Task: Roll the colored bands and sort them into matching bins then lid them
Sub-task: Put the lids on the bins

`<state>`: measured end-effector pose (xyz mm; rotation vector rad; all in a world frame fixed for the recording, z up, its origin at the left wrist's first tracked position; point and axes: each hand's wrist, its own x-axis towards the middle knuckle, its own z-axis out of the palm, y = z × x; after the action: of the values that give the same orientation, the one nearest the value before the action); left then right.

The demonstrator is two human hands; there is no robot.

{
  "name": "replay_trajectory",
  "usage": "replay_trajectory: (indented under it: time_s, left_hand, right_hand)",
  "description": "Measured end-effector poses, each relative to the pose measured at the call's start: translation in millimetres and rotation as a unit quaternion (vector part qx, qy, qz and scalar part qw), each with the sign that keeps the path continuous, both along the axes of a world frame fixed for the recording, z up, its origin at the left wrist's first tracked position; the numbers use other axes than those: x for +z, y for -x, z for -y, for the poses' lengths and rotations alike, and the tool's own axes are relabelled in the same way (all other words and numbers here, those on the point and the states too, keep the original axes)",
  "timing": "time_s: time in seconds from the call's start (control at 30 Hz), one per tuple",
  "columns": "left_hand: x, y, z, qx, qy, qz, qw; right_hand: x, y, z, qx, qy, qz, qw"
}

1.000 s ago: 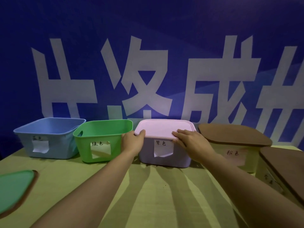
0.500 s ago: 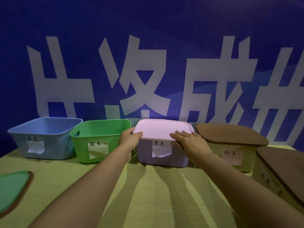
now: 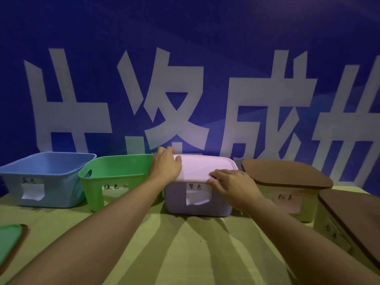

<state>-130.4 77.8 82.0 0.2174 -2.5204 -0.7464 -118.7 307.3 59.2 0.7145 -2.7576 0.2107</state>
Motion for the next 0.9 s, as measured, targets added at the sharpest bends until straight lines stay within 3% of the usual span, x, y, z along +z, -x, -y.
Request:
replay_trajectory:
  time_s: [0.2, 0.37, 0.53, 0.77, 0.9]
  left_hand:
    - [-1.2, 49.1, 3.5, -0.072, 0.103, 0.13, 0.983]
    - [-11.0, 68.0, 5.2, -0.103, 0.213, 0.19, 0.953]
    - [-15.4, 74.6, 6.5, -0.097, 0.231, 0.221, 0.943]
    - [-11.7, 78.0, 7.7, -0.104, 0.217, 0.234, 0.942]
    - [-3.9, 73.9, 5.0, -0.135, 0.152, 0.235, 0.951]
  right_hand:
    - [18.0, 22.8, 9.3, -0.029, 0.051, 0.031, 0.998]
    - [32.0, 63.1, 26.4, -0.044, -0.044, 0.03, 0.998]
    - [17.0, 92.8, 38.1, -0.061, -0.021, 0.14, 0.988]
    - [17.6, 98.5, 39.8, -0.077, -0.041, 0.166, 0.982]
    - [24.0, 99.0, 40.7, -0.088, -0.032, 0.179, 0.979]
